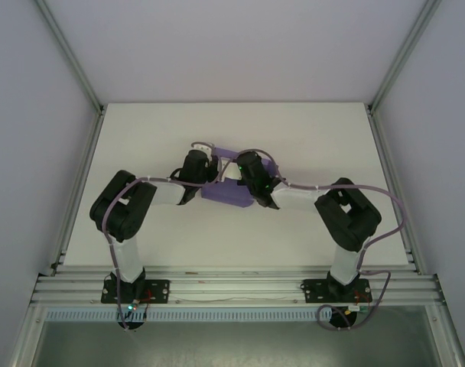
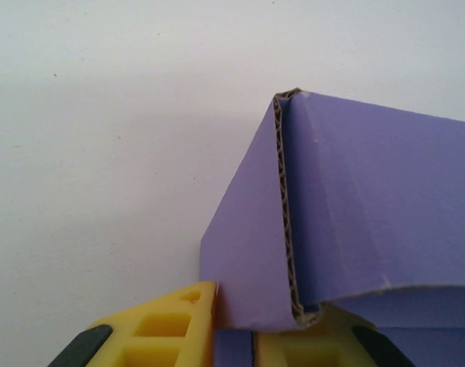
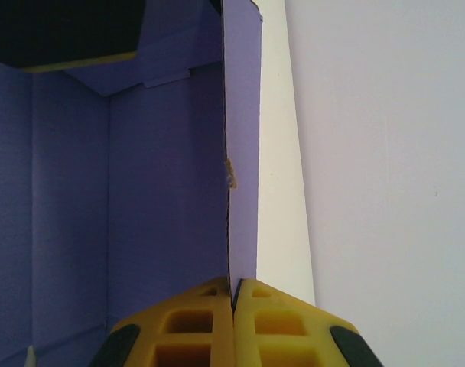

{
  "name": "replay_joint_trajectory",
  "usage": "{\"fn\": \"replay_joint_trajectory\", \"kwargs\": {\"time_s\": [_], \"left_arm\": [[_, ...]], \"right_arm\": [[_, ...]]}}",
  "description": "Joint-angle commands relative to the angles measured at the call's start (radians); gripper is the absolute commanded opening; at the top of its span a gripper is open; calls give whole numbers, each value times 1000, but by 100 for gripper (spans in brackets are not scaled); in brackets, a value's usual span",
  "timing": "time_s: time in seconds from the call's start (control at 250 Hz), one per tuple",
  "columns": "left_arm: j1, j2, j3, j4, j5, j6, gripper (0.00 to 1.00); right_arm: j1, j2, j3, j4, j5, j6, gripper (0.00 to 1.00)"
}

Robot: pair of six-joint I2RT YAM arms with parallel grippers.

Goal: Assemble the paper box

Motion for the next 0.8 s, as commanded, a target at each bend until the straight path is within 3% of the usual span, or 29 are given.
{"fn": "replay_joint_trajectory", "kwargs": {"time_s": [0.0,0.14,0.204,0.344,0.408,0.476,0.795], "left_arm": [[-2,17,23,78,-34,-45,19],[-4,32,74,-36,-123,-69,12],[-5,37,86,-73,-157,-92,0],[-6,37,54,-58,-115,-70,0],[-6,33,28,-41,-82,-25,0],[-6,17,3,-40,-59,22,0],[-6,-67,-91,-52,89,173,0]], "right_arm": [[8,3,-15,-168,-103,34,0],[8,-10,-5,-204,-145,68,0],[7,-12,3,-236,-157,79,0],[2,-10,16,-251,-154,112,0],[-10,-20,23,-256,-169,153,9],[-27,-48,30,-270,-200,202,30],[-116,-303,61,-447,-507,513,56]]}}
